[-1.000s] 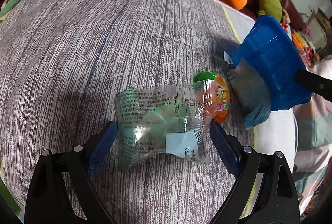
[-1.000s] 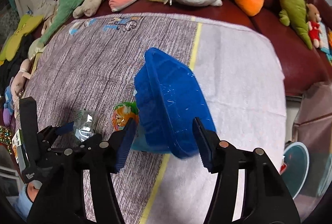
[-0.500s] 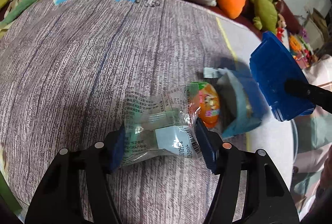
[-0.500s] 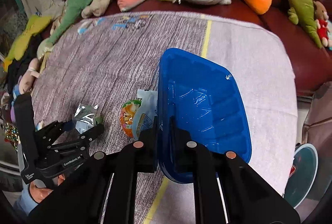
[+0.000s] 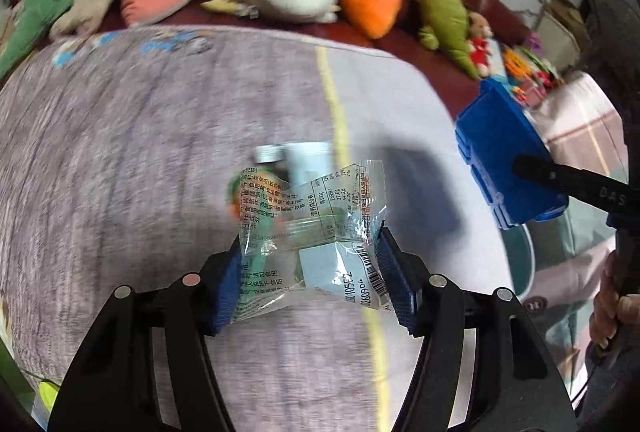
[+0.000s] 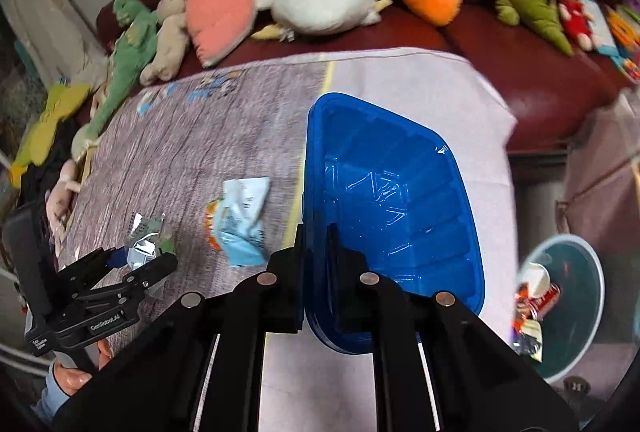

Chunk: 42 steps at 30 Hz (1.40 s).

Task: Collect trash
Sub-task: 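Grasp the clear plastic wrapper with the left tool while the right tool grasps the blue basket, then carry the clear wrapper and blue basket over the teal bin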

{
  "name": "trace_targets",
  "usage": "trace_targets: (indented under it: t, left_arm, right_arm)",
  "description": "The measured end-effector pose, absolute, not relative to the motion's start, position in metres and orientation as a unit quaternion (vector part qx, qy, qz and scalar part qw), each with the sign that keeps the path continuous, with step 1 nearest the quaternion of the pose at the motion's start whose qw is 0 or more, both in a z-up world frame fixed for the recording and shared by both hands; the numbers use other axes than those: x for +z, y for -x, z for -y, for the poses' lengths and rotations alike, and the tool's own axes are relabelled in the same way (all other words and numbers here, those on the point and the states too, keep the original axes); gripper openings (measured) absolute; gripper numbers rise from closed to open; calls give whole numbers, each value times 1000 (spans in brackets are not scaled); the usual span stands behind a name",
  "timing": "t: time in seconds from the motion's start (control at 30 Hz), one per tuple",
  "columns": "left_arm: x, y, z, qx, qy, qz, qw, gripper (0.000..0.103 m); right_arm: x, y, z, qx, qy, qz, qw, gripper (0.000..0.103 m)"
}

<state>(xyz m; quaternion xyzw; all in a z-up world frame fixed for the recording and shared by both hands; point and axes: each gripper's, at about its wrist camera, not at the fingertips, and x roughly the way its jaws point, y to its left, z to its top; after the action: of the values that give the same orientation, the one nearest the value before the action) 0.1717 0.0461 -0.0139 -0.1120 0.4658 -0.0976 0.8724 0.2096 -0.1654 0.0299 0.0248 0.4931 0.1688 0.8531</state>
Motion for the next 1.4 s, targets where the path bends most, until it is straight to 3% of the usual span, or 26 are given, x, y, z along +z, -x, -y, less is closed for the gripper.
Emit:
trace_targets:
  t: [0.4,1.0,1.13,1.2,1.4]
  left_arm:
    - [2,-180,83,-176,28,-471,864,64]
    - [-22,-194,231,-246,-37,-508,825,64]
    - [-28,-198,248,-253,-46,-514,818,64]
    - [-31,-200,254,-254,-50,-517,816,64]
    - [-38,-202,266,-256,-58,-525,809,64]
  right_arm:
    - [38,-176,301,94,-94,-470,872,10]
    - [-2,-152,454,3,-172,-469,866,10]
    - [-14,-157,468,-5,-181,-473,862,20]
    - [-19,-159,472,-7,-185,-475,860,33]
    - [-24,-159,481,-14,-190,-471,861,43]
